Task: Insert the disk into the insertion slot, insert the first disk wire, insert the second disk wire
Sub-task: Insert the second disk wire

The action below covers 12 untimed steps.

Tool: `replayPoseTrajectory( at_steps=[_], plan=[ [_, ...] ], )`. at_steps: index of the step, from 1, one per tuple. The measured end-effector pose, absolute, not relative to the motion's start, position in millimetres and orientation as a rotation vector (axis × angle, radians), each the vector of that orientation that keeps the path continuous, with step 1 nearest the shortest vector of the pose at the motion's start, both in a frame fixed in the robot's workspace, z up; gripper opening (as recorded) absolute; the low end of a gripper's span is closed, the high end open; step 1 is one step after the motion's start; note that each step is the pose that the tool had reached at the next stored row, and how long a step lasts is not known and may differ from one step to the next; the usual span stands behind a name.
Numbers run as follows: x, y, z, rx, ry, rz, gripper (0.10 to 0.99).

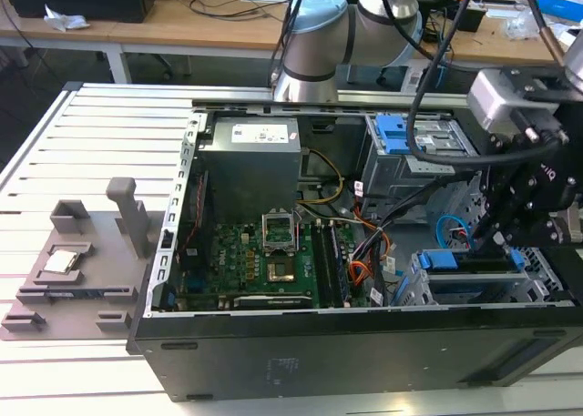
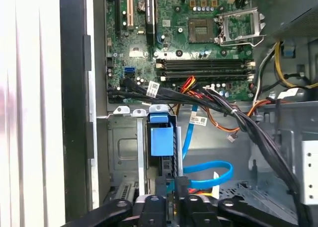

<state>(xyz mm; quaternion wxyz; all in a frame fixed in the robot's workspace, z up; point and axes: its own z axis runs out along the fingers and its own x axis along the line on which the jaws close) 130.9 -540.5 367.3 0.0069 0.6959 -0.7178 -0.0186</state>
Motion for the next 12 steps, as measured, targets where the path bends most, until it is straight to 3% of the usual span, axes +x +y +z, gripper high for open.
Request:
replayPoseTrajectory(
  at_steps=[1, 12],
  plan=[
    [131, -540, 375, 2.177, -2.246, -0.058, 0.106],
    [131, -540, 389, 2.177, -2.246, -0.057, 0.106]
  ],
)
